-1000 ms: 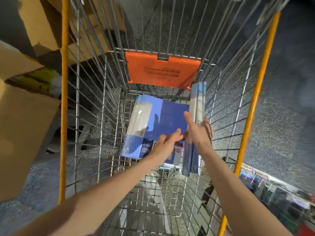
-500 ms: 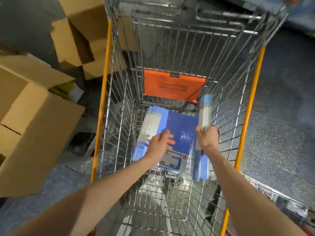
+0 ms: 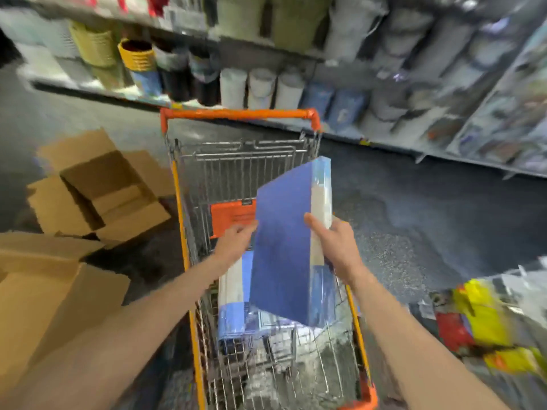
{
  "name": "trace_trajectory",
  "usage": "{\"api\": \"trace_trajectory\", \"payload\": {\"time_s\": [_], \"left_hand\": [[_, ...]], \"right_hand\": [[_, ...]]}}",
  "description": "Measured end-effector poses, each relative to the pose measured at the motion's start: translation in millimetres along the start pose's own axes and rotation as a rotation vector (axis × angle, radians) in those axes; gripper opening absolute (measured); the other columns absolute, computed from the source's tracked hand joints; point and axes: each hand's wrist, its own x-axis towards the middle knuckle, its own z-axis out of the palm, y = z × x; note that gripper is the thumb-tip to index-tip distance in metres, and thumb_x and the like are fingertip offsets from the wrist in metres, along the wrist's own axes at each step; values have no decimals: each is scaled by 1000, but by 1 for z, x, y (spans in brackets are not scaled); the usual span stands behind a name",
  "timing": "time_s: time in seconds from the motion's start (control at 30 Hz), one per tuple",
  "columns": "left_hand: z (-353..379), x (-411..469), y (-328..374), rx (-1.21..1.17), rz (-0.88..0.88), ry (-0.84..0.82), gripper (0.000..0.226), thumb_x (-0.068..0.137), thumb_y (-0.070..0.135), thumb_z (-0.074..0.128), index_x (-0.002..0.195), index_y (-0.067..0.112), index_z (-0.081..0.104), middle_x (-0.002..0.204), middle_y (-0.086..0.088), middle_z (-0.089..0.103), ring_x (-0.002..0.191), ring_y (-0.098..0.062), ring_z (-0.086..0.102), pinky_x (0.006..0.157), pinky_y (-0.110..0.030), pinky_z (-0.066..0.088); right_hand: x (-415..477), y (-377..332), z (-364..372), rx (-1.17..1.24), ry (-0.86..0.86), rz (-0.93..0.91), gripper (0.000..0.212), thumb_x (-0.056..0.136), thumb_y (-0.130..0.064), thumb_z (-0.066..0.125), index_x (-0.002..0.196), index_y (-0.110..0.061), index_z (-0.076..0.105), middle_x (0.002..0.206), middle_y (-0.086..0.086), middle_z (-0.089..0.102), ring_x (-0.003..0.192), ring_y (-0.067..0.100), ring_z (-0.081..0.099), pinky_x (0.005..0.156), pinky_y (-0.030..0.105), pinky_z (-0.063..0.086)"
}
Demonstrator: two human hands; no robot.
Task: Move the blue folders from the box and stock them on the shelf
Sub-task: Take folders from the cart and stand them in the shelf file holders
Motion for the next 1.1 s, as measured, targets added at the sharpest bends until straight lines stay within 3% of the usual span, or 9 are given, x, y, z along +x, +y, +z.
{"api": "trace_trajectory", "payload": {"time_s": [0.13, 0.27, 0.33, 0.4, 0.5, 0.67, 0.83, 0.97, 1.1], "left_hand": [[-28, -50, 49, 14, 118, -77, 55, 75, 75, 66, 90, 22, 61, 78, -3, 53, 75, -18, 49, 70, -33, 36], [-37, -112, 126, -50, 195, -224, 56, 76, 68, 73, 90, 13, 73, 71, 6, 72, 62, -10, 64, 59, -20, 45], [-30, -144, 165, -71, 259, -298, 64, 68, 71, 75, 96, 14, 76, 85, 4, 78, 72, -10, 71, 68, -23, 54], [-17, -180, 195, -132, 312, -367, 75, 56, 72, 81, 105, 16, 76, 99, 0, 78, 90, -19, 75, 87, -37, 58], [11, -228, 219, -221, 442, -448, 51, 74, 54, 83, 108, 17, 76, 102, -1, 78, 95, -21, 75, 92, -42, 59], [77, -341, 255, -307, 596, -519, 29, 82, 40, 81, 98, 16, 77, 94, 4, 79, 91, -13, 74, 74, -29, 60], [153, -481, 274, -334, 716, -693, 27, 82, 41, 81, 95, 18, 76, 95, 5, 79, 87, -10, 75, 75, -29, 59], [214, -625, 279, -314, 803, -871, 33, 87, 39, 76, 109, 14, 75, 100, 2, 77, 78, -4, 72, 63, -20, 57], [265, -758, 276, -263, 951, -977, 26, 89, 42, 73, 101, 18, 75, 94, 8, 75, 69, 7, 68, 61, -15, 52]], "right_hand": [[-87, -66, -30, 232, 112, -28, 22, 91, -32, 70, 78, -14, 67, 60, -7, 67, 53, 8, 61, 52, 23, 48], [-178, -114, -67, 404, 205, -89, 30, 97, -33, 59, 85, -7, 71, 70, 1, 74, 58, 12, 69, 55, 24, 53], [-220, -136, -88, 444, 283, -120, 34, 97, -37, 58, 91, -8, 73, 79, 1, 77, 65, 13, 72, 59, 23, 56], [-260, -153, -110, 463, 350, -162, 37, 90, -46, 63, 99, -13, 75, 98, 5, 78, 85, 17, 75, 78, 31, 59], [-314, -171, -142, 457, 395, -187, 52, 79, -57, 66, 114, -19, 74, 118, 6, 73, 109, 26, 69, 103, 47, 49], [-429, -185, -210, 403, 439, -259, 53, 89, -48, 57, 132, -17, 62, 124, 5, 70, 111, 22, 69, 96, 39, 54], [-561, -181, -288, 381, 778, -351, 35, 87, -23, 69, 116, -3, 70, 103, 12, 75, 90, 30, 72, 80, 39, 61], [-698, -170, -346, 364, 939, -458, 47, 83, -27, 75, 121, 0, 67, 119, 17, 69, 107, 36, 67, 98, 52, 52], [-833, -164, -387, 306, 1115, -526, 43, 77, -32, 78, 109, -5, 67, 97, 17, 61, 89, 34, 59, 79, 46, 50]]}}
